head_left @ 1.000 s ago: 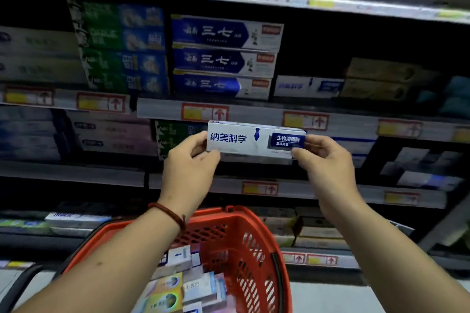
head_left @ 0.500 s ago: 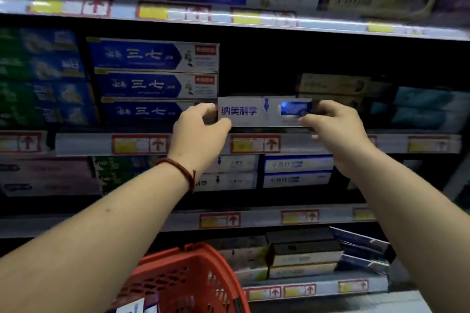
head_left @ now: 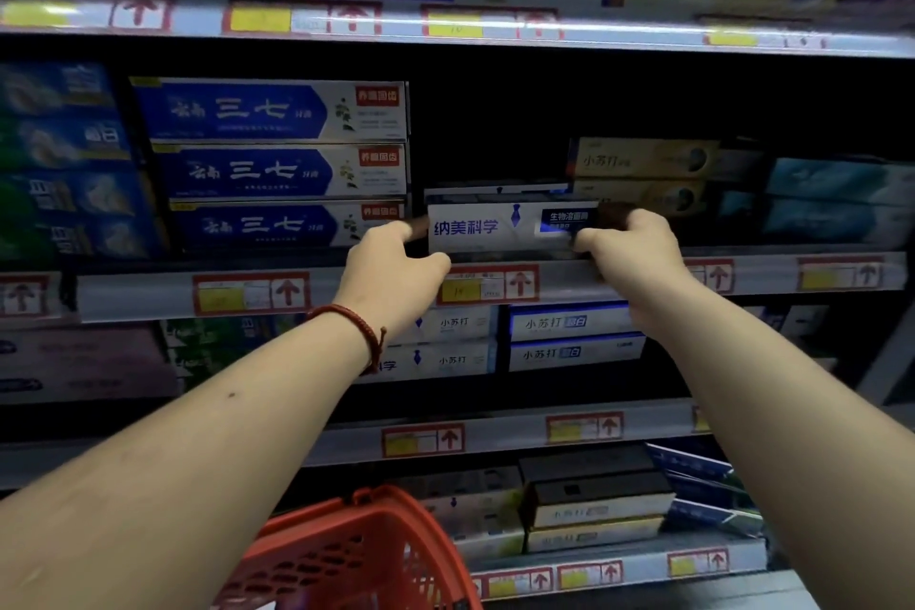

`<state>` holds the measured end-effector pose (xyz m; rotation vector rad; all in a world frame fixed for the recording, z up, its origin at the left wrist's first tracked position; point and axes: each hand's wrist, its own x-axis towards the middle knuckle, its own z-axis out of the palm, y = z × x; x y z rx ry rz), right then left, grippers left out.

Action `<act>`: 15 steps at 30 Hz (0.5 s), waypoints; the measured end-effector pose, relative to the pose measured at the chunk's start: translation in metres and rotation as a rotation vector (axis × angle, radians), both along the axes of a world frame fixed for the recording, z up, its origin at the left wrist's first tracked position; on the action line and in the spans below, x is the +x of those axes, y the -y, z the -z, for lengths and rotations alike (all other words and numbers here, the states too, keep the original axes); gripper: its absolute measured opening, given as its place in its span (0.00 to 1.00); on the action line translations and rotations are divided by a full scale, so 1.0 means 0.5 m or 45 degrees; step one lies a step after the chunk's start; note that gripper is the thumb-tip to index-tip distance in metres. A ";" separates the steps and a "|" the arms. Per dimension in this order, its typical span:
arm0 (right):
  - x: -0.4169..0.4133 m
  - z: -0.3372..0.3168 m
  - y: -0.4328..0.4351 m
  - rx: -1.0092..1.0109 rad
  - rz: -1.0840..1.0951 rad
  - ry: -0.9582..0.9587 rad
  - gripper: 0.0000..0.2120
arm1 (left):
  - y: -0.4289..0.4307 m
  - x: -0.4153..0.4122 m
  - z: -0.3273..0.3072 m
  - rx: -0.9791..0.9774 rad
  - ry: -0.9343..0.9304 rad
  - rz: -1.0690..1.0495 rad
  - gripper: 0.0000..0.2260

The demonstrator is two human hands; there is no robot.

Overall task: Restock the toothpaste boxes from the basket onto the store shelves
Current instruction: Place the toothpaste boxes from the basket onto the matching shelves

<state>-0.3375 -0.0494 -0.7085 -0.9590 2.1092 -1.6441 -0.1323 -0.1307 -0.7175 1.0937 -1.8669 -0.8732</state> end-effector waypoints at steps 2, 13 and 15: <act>0.006 -0.001 -0.002 0.022 -0.022 -0.005 0.17 | -0.003 0.007 0.000 -0.015 0.046 0.027 0.12; 0.157 -0.001 -0.064 0.010 -0.098 -0.439 0.31 | -0.032 0.154 -0.008 -0.191 0.246 0.055 0.28; 0.210 0.007 -0.067 0.015 -0.206 -0.500 0.30 | -0.038 0.201 -0.002 -0.238 0.316 0.042 0.28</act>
